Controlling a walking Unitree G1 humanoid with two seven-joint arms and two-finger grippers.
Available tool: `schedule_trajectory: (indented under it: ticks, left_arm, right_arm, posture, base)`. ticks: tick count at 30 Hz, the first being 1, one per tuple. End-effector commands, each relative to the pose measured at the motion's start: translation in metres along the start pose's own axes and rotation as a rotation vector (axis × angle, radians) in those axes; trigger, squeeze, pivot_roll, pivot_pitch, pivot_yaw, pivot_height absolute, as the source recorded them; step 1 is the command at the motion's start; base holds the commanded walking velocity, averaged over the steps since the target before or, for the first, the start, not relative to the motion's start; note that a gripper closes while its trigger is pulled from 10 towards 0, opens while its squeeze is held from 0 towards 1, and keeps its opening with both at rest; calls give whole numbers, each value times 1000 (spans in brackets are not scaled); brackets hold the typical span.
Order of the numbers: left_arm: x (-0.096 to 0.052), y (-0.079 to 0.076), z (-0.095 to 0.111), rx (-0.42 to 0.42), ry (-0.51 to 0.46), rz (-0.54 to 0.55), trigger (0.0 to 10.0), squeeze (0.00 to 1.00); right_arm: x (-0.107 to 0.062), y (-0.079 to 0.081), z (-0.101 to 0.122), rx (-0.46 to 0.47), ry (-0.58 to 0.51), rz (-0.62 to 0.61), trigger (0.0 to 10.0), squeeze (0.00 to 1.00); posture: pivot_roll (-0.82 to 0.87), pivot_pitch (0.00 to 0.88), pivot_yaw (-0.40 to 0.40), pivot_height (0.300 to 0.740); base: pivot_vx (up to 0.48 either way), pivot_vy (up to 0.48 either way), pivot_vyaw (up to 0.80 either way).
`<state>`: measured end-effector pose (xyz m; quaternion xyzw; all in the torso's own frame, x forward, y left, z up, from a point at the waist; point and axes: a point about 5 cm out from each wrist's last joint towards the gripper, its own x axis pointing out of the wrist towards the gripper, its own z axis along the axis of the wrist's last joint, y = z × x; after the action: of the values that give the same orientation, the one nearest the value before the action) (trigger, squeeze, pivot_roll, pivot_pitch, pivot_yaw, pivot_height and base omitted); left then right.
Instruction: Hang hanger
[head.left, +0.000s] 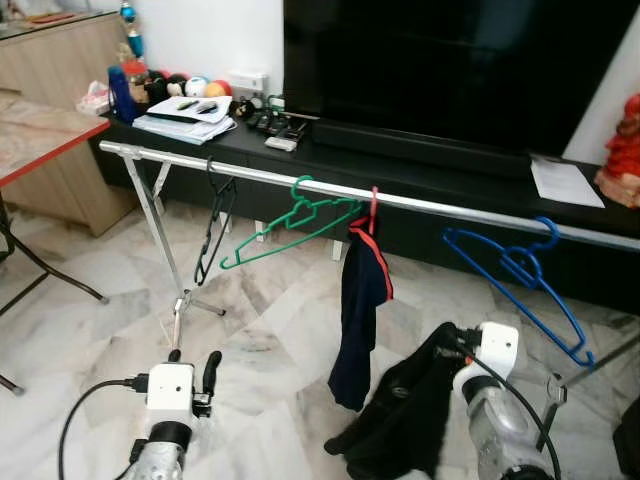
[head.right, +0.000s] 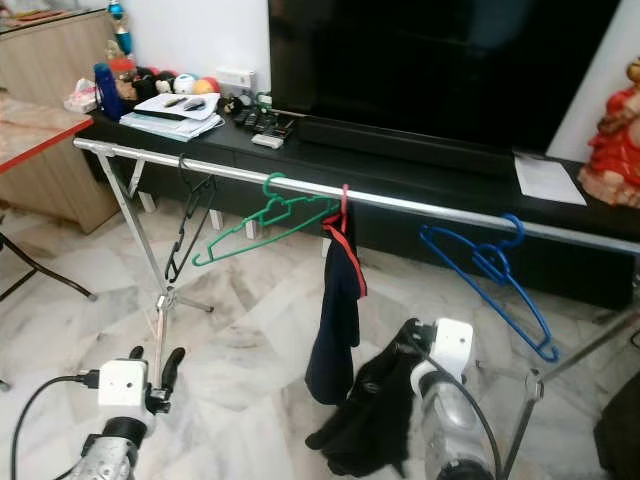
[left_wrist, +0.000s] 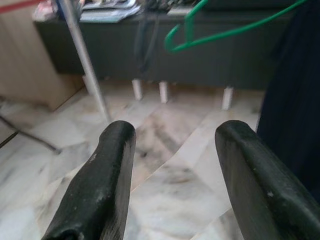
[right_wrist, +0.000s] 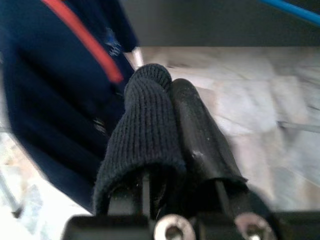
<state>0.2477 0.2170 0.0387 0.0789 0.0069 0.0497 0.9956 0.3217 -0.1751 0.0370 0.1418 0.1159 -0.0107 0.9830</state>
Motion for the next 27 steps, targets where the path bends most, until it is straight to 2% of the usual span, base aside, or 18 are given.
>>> schedule_trajectory:
  ticks: [1, 6, 12, 27]
  left_arm:
    - [-1, -4, 1, -10, 3, -16, 10000, 0]
    - [-2, -5, 4, -17, -6, -26, 10000, 0]
    - [-2, -7, 7, -18, -15, -31, 10000, 0]
    - [5, -8, 27, -17, -80, -27, 10000, 0]
  right_arm:
    - [1, -2, 2, -18, 0, -17, 10000, 0]
    - [-3, -9, -5, -6, 21, -56, 10000, 0]
    - [-10, -17, -18, -20, 75, -88, 10000, 0]
    - [-15, -11, -31, -43, 142, 1, 10000, 0]
  posture:
    - [42, 73, -61, 740]
    - [47, 74, -63, 740]
    - [51, 75, -65, 740]
    - [51, 78, -61, 740]
  base:
    - [337, 0, 0]
    - [295, 0, -688]
    - [0, 0, 0]
    - [0, 0, 0]
